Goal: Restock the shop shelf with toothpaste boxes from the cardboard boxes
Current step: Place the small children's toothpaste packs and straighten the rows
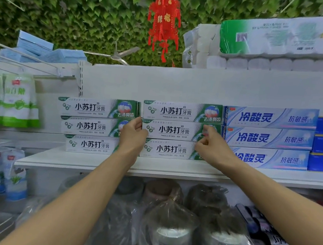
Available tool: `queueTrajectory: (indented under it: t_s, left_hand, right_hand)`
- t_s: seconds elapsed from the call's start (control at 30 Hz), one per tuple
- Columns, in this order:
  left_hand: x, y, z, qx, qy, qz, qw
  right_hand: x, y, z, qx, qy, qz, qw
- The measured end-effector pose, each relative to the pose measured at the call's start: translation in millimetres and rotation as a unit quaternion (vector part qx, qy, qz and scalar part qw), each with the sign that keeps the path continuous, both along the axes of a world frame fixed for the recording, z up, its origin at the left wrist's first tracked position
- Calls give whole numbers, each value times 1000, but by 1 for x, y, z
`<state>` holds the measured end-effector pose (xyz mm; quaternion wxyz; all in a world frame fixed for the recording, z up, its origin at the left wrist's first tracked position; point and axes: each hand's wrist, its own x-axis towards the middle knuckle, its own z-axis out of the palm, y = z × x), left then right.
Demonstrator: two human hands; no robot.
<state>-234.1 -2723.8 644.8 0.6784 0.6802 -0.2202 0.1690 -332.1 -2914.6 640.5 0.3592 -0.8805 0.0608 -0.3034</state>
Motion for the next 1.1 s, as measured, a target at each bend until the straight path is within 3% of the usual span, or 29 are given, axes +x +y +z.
queueTrajectory:
  t_s: [0.17, 0.3, 0.4, 0.7, 0.83, 0.93, 1.0, 1.1]
  left_hand:
    - [2, 3, -4, 17, -19, -10, 1000]
    - [1, 16, -9, -2, -70, 98, 993]
    - [3, 33, -10, -51, -60, 116, 990]
    - [58, 131, -3, -75, -71, 297, 949]
    - [95, 167, 18, -105, 22, 239, 965]
    - [120, 180, 28, -126, 93, 88, 984]
    - [136, 186, 27, -107, 122, 15, 987]
    - [143, 188, 26, -69, 124, -15, 990]
  right_hand:
    - [6, 6, -11, -14, -18, 10, 1000]
    - [12, 20, -11, -26, -36, 71, 997]
    - [22, 36, -10, -51, -4, 117, 992]
    - [53, 93, -13, -42, -26, 123, 991]
    - [61, 118, -7, 24, 10, 152, 988]
    - [67, 141, -4, 37, 47, 160, 985]
    - [72, 152, -5, 47, 53, 152, 986]
    - [79, 156, -9, 51, 19, 111, 992]
